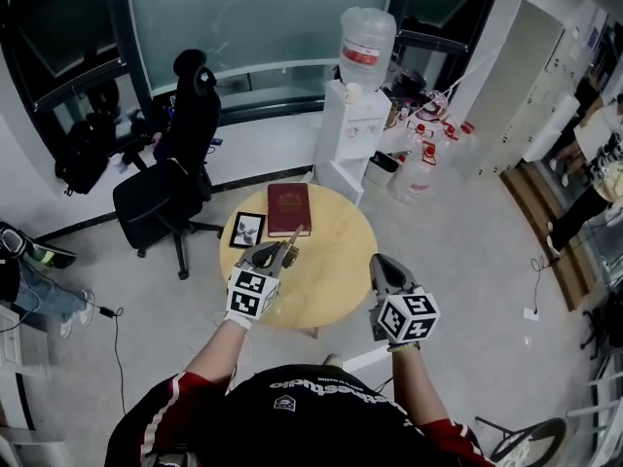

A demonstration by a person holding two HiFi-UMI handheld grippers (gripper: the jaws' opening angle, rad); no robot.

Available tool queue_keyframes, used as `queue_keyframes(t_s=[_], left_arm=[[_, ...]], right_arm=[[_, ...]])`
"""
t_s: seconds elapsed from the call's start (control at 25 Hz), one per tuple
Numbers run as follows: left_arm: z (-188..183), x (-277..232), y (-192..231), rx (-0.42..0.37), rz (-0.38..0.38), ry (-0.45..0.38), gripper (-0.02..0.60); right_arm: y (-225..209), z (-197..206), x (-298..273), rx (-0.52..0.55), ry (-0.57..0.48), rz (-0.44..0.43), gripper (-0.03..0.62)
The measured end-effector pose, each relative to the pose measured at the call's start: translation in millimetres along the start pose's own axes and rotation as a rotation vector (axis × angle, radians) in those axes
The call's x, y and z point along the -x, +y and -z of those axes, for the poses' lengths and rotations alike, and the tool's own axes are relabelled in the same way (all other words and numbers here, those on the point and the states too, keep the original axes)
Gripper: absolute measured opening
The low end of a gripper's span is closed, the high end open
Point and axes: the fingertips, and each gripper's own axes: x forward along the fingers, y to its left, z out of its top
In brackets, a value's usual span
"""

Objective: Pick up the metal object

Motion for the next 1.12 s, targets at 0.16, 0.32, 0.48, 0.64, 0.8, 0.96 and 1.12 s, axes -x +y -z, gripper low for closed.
queue_keyframes(t_s=[0.16,0.32,0.48,0.64,0.8,0.96,1.12], left_arm=[[-12.1,34.6,10.0,0.001,0.021,-0.029,0.021],[-23.6,64.6,14.7,0.036,0.033,-0.07,0.021],[-36.6,87.1,23.3,0.077,0.02,-0.13,0.021],[-42.9,106.8,29.8,0.101,0.001,-0.178,0.021],[-44.0,122.5,31.3,0.075,-0.008,-0.188,0.021],[-43.5,134.1,32.9,0.079,-0.004,-0.193,0.021],[-48.0,140.9,36.0,0.075,-0.009,-0.199,0.021]], right_arm=[[19.0,-7.6,6.8,-0.036,-0.031,0.005,0.026],[33.5,-12.2,21.6,-0.012,-0.055,0.025,0.026],[44.0,-14.2,31.5,0.027,-0.076,0.048,0.026],[57.8,-18.4,38.5,0.067,-0.084,0.048,0.026],[66.1,-23.0,47.2,0.08,-0.098,0.05,0.026],[74.8,-23.1,47.6,0.062,-0.121,0.064,0.026],[89.5,-20.8,44.2,0.081,-0.119,0.06,0.026]])
